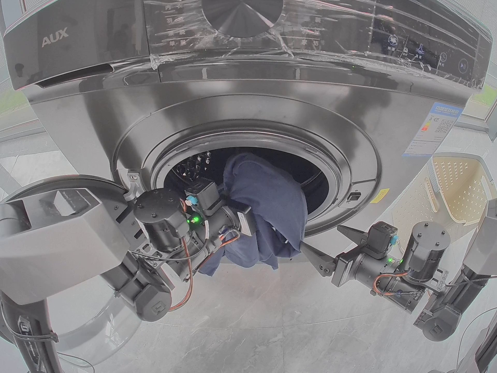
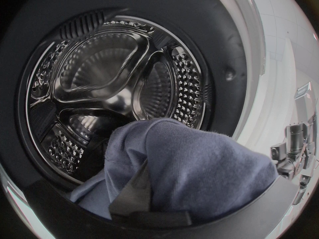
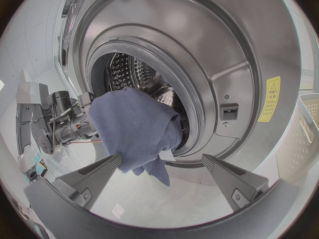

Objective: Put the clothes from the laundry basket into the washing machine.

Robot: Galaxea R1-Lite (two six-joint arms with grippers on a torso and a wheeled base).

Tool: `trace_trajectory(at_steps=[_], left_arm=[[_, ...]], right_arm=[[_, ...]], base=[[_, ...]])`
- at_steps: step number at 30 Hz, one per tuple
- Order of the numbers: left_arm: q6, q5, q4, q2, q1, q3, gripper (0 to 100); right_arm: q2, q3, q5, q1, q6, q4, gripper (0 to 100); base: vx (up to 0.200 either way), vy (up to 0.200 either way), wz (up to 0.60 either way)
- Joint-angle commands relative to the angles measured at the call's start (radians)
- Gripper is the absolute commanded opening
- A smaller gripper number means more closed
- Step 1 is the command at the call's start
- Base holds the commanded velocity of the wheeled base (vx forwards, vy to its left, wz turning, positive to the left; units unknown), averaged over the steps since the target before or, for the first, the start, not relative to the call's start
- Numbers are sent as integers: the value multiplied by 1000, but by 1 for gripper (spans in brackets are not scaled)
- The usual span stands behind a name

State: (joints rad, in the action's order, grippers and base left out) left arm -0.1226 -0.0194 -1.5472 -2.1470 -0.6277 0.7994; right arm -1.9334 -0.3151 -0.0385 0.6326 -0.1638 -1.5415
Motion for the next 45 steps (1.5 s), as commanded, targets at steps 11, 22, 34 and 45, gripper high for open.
trace_trajectory(at_steps=[11,22,34,45], left_arm=[[1,105,168,-202,40,380,0],[-2,141,352,-323,92,756,0],[-78,216,516,-372,102,971,0],[-81,217,544,-338,95,880,100]], right_arm=[[-16,-1,0,7,0,0,100],[-22,-5,0,12,0,0,100],[-27,-2,0,12,0,0,100],[-33,1,0,12,0,0,100]], base=[[0,0,0],[0,0,0],[0,0,0],[0,0,0]])
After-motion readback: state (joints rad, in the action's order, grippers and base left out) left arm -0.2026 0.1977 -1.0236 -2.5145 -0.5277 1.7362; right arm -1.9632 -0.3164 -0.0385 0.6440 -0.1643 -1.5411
